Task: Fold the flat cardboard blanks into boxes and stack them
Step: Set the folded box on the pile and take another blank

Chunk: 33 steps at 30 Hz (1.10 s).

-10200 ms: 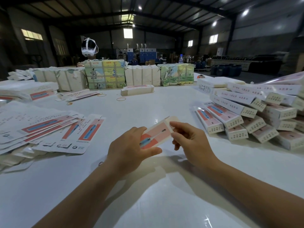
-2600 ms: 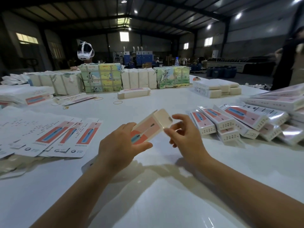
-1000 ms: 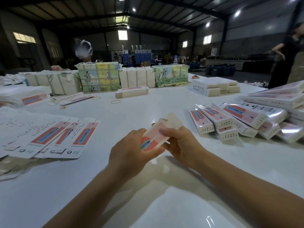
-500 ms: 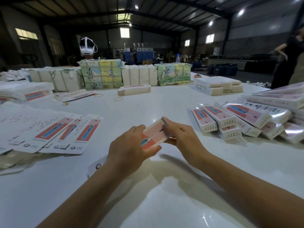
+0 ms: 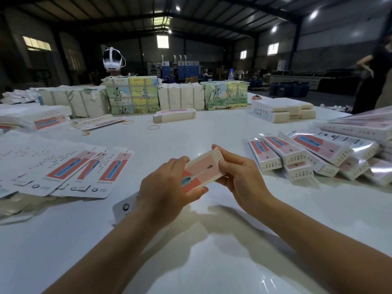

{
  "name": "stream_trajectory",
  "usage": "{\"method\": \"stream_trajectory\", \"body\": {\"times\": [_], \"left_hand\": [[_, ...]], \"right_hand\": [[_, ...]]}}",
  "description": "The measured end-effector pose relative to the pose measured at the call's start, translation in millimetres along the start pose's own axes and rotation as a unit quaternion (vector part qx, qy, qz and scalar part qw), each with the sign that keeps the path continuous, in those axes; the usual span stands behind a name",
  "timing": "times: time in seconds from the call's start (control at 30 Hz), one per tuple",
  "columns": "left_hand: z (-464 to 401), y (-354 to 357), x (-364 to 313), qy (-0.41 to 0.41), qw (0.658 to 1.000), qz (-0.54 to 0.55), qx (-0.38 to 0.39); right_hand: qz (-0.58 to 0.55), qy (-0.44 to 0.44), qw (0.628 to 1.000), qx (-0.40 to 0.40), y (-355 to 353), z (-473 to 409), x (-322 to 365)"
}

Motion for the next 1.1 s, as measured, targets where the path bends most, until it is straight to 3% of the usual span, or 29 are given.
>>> {"method": "stream_trajectory", "body": {"times": [0.1, 0.17, 0.3, 0.4, 0.7, 0.9, 1.0, 1.03, 1.1], "left_hand": [[1, -1, -4, 0.014, 1.0, -0.022, 0.007], [1, -2, -6, 0.018, 0.999, -0.034, 0.011], [1, -5, -13, 0.022, 0.999, -0.043, 0.004], [0, -5, -15, 0.01, 0.999, -0.033, 0.002], [3, -9, -19, 0.033, 0.998, -0.052, 0.005], [2, -9, -18, 0.036, 0.998, -0.053, -0.02], [-2, -3, 1, -0.03, 0.999, -0.001, 0.025], [-3, 0, 9, -0.044, 0.998, 0.022, 0.049], [-5, 2, 19, -0.044, 0.995, 0.051, 0.074]], "right_hand": [[0.027, -0.016, 0.999, -0.007, -3, 0, 1], [0.113, -0.054, 0.992, -0.019, -4, 3, 4], [0.31, -0.192, 0.931, -0.026, 6, 16, 17], [0.403, -0.222, 0.887, -0.027, 12, 20, 16], [0.465, -0.253, 0.848, 0.006, 16, 22, 19], [0.434, -0.214, 0.875, 0.011, 14, 19, 7], [0.439, -0.153, 0.883, 0.06, 16, 13, -3], [0.464, -0.155, 0.868, 0.083, 19, 13, -4], [0.546, -0.21, 0.802, 0.119, 26, 14, 0]]}}
Point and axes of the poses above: each hand's wrist, its own z-axis away from the middle knuckle, its own y-axis out of the palm, x = y × z, the point moved 6 cm from there along -z, towards the middle knuckle, and after that the axes turned 1 degree about -z, right-handed, at the moved point
